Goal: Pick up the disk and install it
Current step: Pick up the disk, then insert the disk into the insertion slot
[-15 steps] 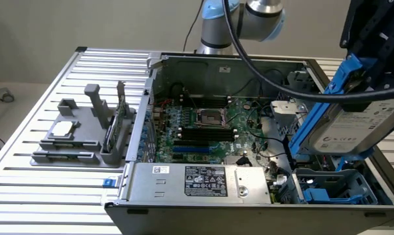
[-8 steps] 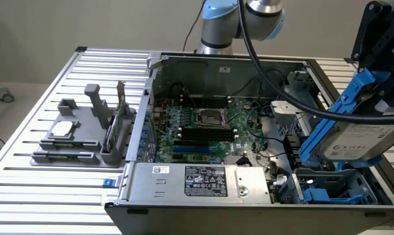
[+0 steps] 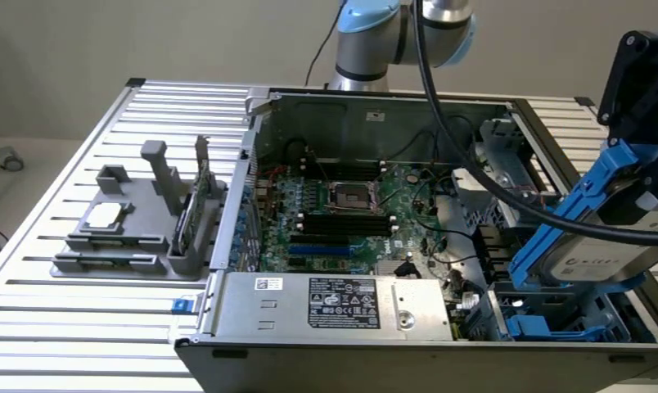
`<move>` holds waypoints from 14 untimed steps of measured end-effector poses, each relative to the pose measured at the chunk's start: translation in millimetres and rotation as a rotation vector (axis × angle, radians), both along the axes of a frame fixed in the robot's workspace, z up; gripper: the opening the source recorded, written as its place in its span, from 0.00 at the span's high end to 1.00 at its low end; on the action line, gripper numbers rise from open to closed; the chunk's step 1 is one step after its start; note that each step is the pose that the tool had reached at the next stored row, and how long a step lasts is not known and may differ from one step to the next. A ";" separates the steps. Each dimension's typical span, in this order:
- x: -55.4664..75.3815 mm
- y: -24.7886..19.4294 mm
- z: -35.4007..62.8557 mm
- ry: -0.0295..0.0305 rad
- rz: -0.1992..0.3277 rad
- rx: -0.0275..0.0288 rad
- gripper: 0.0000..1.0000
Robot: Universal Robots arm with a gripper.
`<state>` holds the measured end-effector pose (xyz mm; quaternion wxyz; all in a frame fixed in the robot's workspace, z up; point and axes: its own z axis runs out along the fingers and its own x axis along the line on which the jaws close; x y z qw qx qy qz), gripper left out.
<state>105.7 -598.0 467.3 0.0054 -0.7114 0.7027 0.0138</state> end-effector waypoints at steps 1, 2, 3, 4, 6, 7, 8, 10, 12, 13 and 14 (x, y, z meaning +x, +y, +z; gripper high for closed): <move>0.2 -0.9 -1.7 0.0000 0.000 -0.0002 0.67; 0.3 -1.7 -3.5 0.0001 0.000 -0.0002 0.67; 0.4 -2.3 -5.3 0.0002 0.000 -0.0002 0.67; 0.4 -2.8 -7.2 0.0002 0.000 -0.0002 0.67; 0.6 -3.6 -10.8 0.0003 0.000 -0.0001 0.67; 0.7 -3.9 -12.6 0.0003 0.000 -0.0002 0.67; 0.7 -4.1 -14.2 0.0004 0.000 -0.0003 0.67; 0.6 -4.1 -14.6 0.0006 0.000 -0.0007 0.67; 0.7 -4.1 -14.6 0.0007 0.000 -0.0006 0.67; 0.6 -4.1 -14.7 0.0007 0.000 -0.0005 0.67; 0.6 -4.1 -14.7 0.0007 0.000 -0.0005 0.67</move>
